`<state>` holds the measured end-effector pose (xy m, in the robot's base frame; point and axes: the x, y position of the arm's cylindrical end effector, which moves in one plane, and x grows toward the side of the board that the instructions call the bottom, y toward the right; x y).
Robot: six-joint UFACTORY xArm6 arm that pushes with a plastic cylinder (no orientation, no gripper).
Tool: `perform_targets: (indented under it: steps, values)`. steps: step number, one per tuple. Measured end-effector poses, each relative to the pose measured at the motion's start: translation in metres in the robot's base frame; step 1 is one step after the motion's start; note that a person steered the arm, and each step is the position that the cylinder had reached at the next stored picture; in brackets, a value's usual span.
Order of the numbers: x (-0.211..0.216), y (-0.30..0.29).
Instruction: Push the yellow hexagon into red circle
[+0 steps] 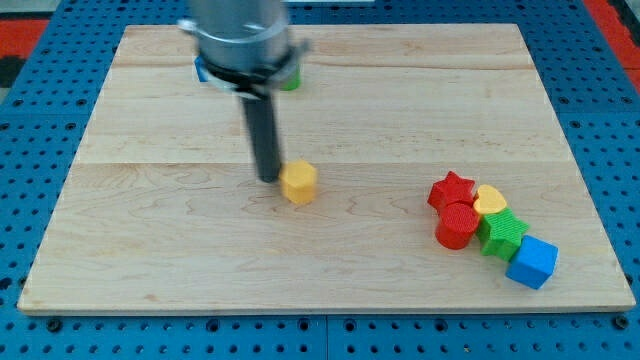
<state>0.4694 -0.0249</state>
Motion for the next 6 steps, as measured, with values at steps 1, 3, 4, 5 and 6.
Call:
perform_targets:
  steps: [1,3,4,5,6]
  values:
    - [0.006,0.072]
    - [0.003,0.131]
    - [-0.043,0.092]
    - [0.0,0.061]
    - [0.05,0.077]
